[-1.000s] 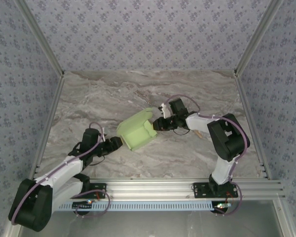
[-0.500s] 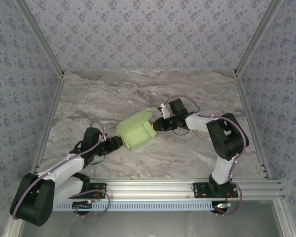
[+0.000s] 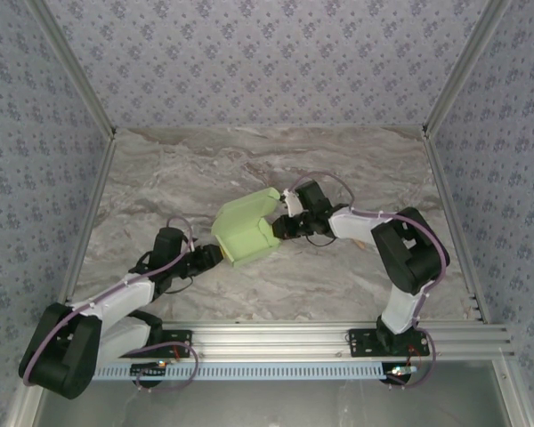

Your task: Fold the paper box

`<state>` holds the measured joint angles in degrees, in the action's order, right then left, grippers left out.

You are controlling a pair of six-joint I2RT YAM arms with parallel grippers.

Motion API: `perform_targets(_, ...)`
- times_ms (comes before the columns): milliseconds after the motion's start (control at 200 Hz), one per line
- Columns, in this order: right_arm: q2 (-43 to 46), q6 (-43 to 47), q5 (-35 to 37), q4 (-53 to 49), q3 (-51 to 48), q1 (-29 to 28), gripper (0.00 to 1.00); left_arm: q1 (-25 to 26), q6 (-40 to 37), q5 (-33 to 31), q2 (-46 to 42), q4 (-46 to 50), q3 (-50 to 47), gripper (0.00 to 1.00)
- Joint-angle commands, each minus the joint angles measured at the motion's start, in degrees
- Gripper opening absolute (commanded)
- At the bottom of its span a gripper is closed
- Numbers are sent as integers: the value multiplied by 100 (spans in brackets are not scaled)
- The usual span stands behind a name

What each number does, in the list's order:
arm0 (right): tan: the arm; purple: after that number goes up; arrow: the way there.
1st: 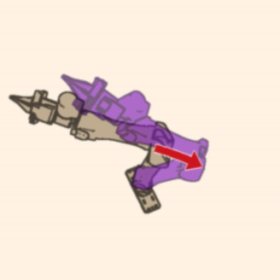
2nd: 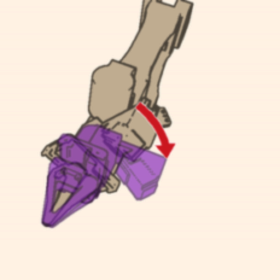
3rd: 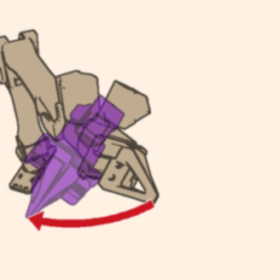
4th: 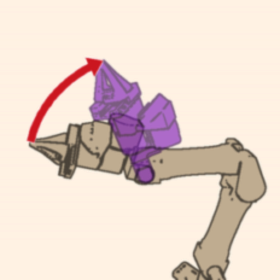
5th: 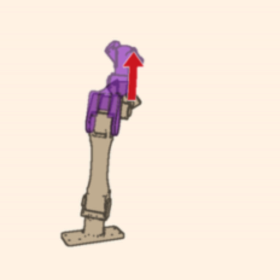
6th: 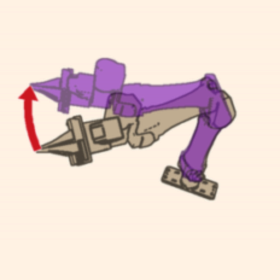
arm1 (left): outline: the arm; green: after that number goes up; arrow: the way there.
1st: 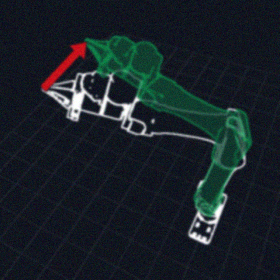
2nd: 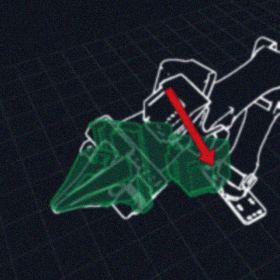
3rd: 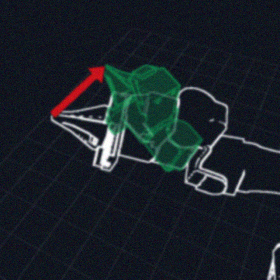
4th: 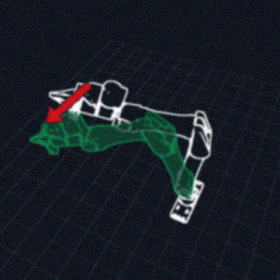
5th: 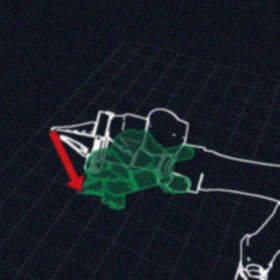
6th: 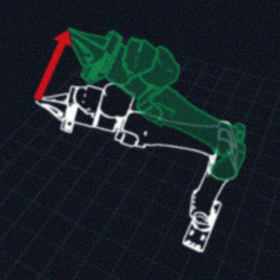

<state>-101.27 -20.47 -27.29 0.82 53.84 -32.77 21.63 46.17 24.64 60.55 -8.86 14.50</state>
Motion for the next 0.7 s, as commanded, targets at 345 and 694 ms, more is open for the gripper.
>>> perform_targets(345,132,366,1830,-936,227,-839,12,69,6,-12,57,-163,245,38)
perform_targets(694,-230,448,3051,-1728,688,-1438,12,78,-33,-32,103,-113,284,37)
